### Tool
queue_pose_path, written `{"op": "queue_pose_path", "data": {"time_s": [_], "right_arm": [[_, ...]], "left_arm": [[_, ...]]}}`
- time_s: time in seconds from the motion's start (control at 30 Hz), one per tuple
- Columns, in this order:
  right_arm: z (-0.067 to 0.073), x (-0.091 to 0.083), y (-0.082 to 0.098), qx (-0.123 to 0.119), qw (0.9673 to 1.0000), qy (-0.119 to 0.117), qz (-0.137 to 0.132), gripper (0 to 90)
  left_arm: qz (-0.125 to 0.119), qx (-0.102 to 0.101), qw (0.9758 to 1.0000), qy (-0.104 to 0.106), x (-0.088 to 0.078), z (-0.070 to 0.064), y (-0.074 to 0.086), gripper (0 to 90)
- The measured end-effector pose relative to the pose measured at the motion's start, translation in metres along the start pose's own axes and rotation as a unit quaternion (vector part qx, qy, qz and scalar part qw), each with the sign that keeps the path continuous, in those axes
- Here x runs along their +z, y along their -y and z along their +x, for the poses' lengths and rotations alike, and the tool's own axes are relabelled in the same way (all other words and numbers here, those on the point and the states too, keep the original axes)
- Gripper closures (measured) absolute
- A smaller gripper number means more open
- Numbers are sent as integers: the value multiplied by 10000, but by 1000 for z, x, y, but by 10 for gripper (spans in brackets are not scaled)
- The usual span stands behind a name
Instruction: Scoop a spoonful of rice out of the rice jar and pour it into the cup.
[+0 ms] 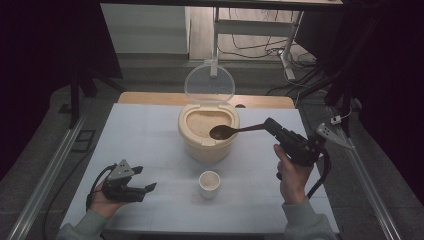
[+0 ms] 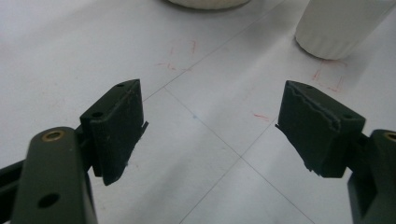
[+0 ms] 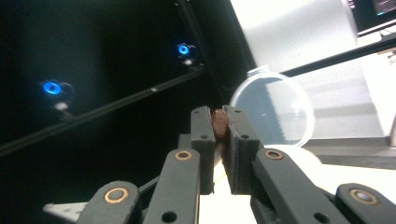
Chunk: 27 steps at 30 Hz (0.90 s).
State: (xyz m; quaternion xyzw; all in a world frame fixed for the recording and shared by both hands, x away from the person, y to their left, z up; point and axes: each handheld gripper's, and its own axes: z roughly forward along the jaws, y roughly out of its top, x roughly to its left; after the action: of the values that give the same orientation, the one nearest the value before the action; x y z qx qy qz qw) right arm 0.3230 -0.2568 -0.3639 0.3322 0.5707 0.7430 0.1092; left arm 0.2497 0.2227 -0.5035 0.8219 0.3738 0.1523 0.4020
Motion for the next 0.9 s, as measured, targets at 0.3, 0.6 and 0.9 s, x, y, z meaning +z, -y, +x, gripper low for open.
{"op": "queue_pose_path", "data": {"time_s": [0.3, 0.6, 0.9], "right_arm": [[-9, 23, -11, -145, 9991, 379, 128, 830], [-11, 33, -14, -410, 9965, 660, 298, 830], [-12, 46, -12, -810, 9898, 1007, 599, 830]], "left_arm": [[0, -40, 10000, 31, 0, 2, 1, 223], [41, -32, 10000, 60, 0, 3, 1, 223], [64, -29, 9999, 75, 1, 3, 1, 223]]}}
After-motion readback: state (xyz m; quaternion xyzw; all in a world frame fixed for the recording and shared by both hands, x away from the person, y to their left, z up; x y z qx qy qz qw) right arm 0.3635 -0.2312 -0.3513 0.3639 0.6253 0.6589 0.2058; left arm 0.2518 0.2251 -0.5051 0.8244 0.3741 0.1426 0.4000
